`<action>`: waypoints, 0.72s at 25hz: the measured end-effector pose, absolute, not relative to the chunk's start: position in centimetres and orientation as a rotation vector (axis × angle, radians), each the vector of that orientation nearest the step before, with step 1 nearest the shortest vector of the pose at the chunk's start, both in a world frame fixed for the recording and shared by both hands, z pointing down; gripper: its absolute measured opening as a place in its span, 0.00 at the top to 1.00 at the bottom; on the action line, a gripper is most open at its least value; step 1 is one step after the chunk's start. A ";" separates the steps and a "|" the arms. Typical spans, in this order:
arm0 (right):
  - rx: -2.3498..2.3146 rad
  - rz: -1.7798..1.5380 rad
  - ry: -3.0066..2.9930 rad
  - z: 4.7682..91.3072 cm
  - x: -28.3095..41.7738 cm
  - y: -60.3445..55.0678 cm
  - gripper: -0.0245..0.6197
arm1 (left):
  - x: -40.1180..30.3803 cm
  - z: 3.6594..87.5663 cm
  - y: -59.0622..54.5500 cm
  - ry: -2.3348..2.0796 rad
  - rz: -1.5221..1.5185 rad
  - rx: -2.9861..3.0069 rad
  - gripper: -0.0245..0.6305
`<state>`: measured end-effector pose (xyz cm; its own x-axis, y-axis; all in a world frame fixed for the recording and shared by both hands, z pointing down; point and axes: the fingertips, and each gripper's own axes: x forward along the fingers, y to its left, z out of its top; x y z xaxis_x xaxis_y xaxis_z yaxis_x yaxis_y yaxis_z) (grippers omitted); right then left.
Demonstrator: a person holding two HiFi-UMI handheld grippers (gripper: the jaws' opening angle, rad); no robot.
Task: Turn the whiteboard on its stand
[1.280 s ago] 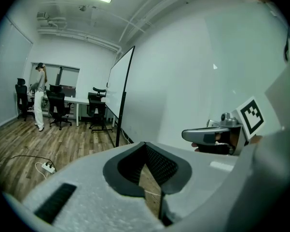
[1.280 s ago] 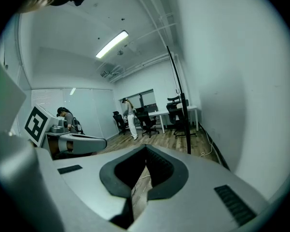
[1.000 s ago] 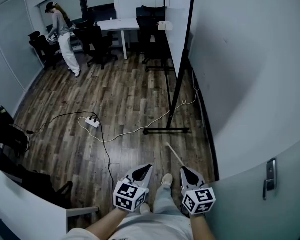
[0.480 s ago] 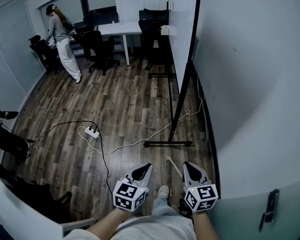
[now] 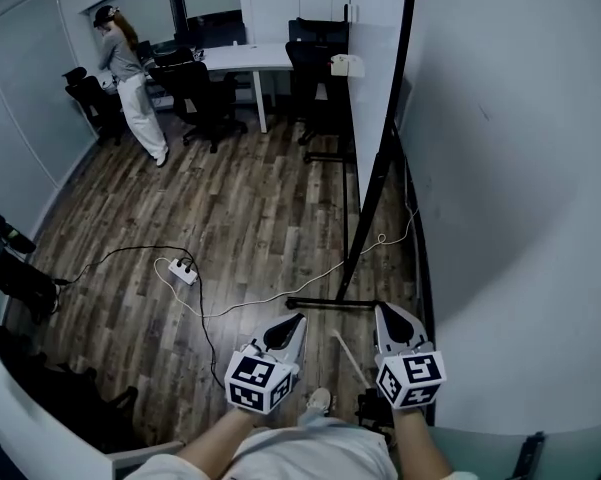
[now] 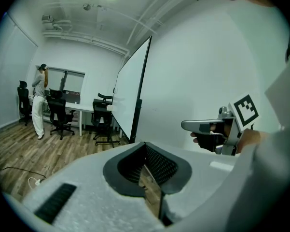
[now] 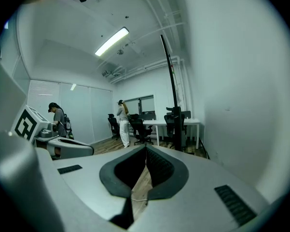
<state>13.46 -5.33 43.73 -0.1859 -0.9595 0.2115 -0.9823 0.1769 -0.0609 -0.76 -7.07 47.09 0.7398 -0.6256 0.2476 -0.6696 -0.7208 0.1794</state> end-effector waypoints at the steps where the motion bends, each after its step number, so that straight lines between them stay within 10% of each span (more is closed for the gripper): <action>1: 1.918 0.270 -2.317 43.5 13.7 -6.0 0.95 | -0.5 47.0 -7.6 -1.025 0.248 2.686 0.95; 18: 1.976 0.240 -2.278 41.5 17.2 -15.1 0.95 | 2.5 45.2 -16.1 -0.980 0.271 2.720 0.95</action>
<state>17.21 -15.07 41.46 -0.1427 -0.9712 0.1906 -0.9896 0.1368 -0.0437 2.53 -16.07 45.19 0.7582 -0.6012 0.2523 -0.6453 -0.7472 0.1588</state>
